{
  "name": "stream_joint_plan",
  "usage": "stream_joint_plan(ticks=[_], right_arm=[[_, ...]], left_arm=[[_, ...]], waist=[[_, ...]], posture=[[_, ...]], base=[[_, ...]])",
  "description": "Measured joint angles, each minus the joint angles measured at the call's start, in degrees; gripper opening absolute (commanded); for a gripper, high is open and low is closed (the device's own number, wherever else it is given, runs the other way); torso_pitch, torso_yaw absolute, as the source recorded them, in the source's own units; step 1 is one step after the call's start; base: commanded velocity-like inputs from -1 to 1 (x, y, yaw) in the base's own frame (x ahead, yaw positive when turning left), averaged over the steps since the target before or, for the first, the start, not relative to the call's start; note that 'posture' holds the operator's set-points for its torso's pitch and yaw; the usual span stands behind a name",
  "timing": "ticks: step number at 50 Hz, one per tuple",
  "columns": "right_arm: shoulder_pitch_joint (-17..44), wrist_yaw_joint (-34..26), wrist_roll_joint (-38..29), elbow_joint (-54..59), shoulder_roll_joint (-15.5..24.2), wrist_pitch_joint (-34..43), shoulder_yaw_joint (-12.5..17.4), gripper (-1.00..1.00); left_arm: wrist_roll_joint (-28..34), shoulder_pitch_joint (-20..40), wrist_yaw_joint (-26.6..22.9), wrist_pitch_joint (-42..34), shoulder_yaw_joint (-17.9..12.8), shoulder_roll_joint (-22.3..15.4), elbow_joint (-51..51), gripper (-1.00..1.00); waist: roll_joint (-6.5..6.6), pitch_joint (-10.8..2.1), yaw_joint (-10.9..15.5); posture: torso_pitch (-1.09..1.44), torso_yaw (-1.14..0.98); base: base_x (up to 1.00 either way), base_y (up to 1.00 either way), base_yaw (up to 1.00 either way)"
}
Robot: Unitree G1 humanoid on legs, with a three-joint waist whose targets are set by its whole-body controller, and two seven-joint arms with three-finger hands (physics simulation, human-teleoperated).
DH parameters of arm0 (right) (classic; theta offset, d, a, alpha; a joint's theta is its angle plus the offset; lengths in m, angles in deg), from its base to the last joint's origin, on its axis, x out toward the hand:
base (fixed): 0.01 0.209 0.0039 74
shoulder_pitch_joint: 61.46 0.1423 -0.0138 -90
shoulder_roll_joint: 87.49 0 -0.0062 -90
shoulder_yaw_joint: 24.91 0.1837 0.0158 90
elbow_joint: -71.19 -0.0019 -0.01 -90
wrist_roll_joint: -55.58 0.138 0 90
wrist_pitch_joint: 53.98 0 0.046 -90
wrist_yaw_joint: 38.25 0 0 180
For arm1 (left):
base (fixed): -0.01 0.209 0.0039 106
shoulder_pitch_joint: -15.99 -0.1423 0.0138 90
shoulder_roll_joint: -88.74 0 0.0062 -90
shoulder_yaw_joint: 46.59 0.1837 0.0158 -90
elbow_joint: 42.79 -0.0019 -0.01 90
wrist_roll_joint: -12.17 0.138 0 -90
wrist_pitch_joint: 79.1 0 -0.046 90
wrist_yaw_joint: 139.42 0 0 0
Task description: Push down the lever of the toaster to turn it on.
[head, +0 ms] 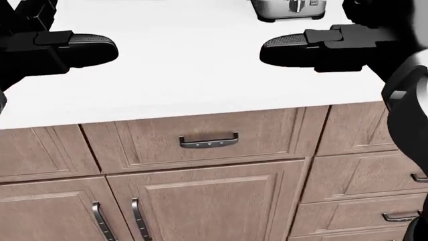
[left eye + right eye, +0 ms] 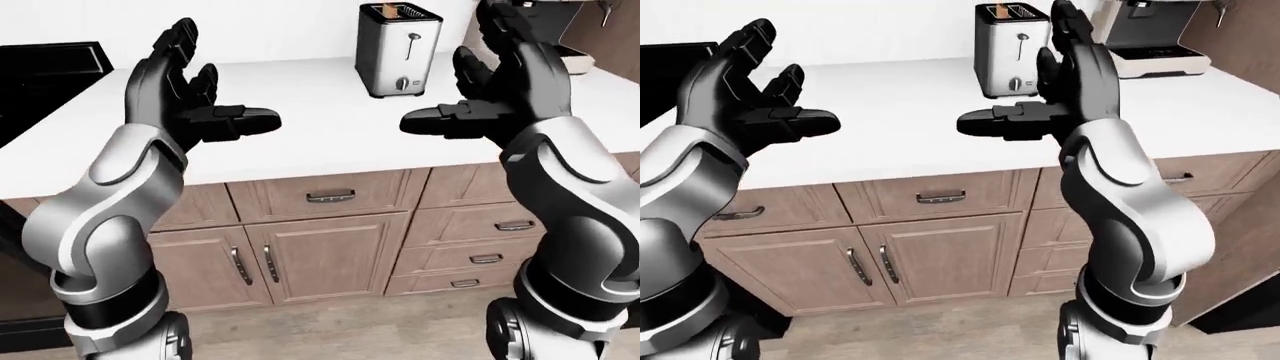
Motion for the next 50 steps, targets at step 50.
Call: stream_joint_plan(ticks=[50], right_arm=[[0.1,-1.17,-0.31,-0.37,-1.14,-1.23,-1.24,1.0]], left_arm=[[0.49,-0.37,0.49,0.69,-0.73,-0.34,-0.18,1.0]], waist=[[-3.13,-0.41,2.68]], posture=[[0.0,0.0]], base=[[0.17,-0.03,0.0]])
